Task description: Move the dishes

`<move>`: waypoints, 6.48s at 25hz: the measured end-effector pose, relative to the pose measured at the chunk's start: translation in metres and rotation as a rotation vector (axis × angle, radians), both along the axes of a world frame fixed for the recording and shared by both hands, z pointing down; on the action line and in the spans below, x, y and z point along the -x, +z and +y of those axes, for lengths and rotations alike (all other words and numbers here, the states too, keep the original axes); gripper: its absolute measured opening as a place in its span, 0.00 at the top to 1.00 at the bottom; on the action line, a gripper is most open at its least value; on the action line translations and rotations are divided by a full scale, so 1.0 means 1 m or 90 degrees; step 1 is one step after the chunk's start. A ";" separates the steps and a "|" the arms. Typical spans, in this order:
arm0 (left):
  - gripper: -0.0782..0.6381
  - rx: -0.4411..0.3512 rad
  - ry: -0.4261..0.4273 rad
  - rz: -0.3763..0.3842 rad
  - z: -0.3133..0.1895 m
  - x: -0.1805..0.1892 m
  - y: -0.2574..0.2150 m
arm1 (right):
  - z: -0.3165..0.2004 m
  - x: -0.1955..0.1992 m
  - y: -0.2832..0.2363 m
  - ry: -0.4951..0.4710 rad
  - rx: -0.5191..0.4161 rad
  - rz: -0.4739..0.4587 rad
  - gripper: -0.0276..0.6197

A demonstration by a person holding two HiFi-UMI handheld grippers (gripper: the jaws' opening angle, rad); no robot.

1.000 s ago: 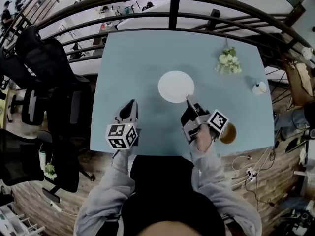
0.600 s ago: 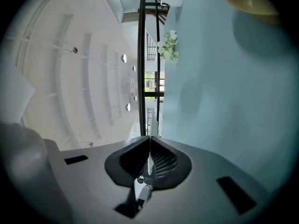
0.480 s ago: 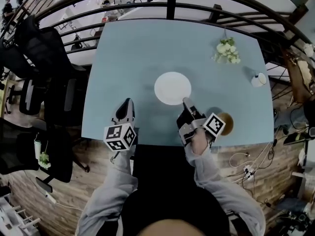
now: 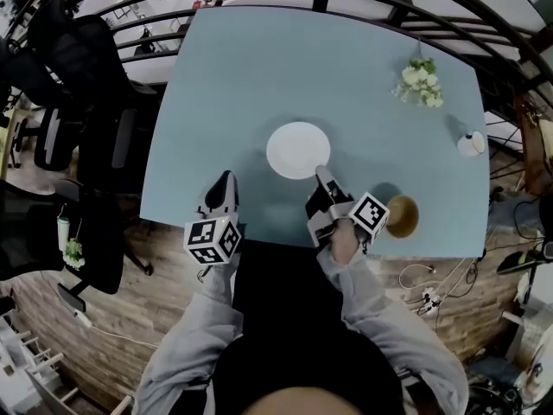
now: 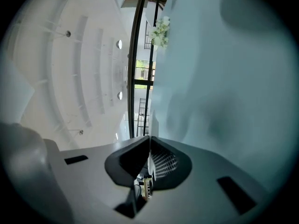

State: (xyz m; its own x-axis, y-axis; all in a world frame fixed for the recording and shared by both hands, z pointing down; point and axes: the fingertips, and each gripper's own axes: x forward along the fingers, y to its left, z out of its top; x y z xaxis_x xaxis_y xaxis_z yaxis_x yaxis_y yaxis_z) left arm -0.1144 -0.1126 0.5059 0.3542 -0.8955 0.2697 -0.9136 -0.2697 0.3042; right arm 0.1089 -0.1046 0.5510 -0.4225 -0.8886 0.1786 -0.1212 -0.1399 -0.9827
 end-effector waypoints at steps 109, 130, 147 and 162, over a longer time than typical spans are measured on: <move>0.87 0.067 0.372 -0.086 0.039 -0.183 0.043 | 0.178 -0.233 0.038 0.259 0.227 0.552 0.90; 0.87 0.025 0.236 -0.053 0.005 -0.078 0.001 | 0.087 -0.154 -0.003 0.163 0.140 0.557 0.91; 0.87 0.035 0.184 -0.053 -0.035 -0.051 0.007 | -0.015 -0.100 0.024 0.039 0.122 0.560 0.91; 0.87 0.065 0.166 -0.050 -0.043 -0.045 0.029 | -0.032 -0.090 0.049 -0.001 0.156 0.572 0.91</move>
